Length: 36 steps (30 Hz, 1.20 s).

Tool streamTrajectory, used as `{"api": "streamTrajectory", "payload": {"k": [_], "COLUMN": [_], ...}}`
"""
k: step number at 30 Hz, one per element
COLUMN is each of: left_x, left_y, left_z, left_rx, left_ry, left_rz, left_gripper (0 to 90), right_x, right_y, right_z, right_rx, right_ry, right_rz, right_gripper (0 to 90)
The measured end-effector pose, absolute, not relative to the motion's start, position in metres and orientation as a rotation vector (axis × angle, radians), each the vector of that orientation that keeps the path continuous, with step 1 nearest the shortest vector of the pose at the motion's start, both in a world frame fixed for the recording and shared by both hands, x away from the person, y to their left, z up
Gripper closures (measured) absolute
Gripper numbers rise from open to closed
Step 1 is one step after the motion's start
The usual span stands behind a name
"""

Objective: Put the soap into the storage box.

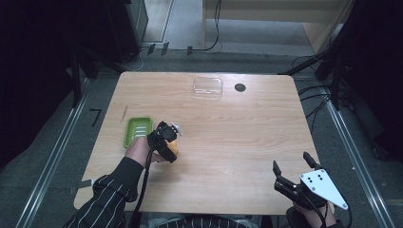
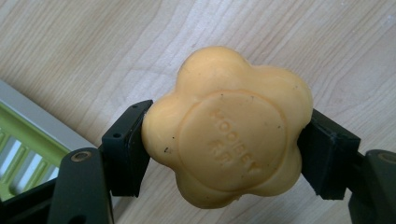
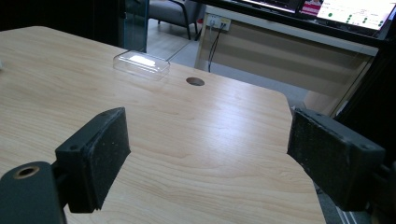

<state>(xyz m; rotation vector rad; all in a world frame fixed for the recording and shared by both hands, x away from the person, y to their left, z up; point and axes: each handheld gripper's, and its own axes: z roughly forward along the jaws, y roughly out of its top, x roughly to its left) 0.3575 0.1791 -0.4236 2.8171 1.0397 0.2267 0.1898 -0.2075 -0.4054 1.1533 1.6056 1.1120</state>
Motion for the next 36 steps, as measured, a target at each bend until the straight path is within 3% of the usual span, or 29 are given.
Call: {"api": "streamTrajectory", "payload": {"k": [36], "left_x": [0.373], "left_y": [0.213], "left_z": [-0.407], "left_rx": [2.684], "left_ry": [1.164], "left_rz": [0.314], "left_gripper": [27.9], "right_x": [0.19], "right_y": [-0.208], "right_z": [-0.405], "right_rx": [1.153], "right_ry": [1.603], "right_rz": [1.118], "right_gripper": [13.3]}}
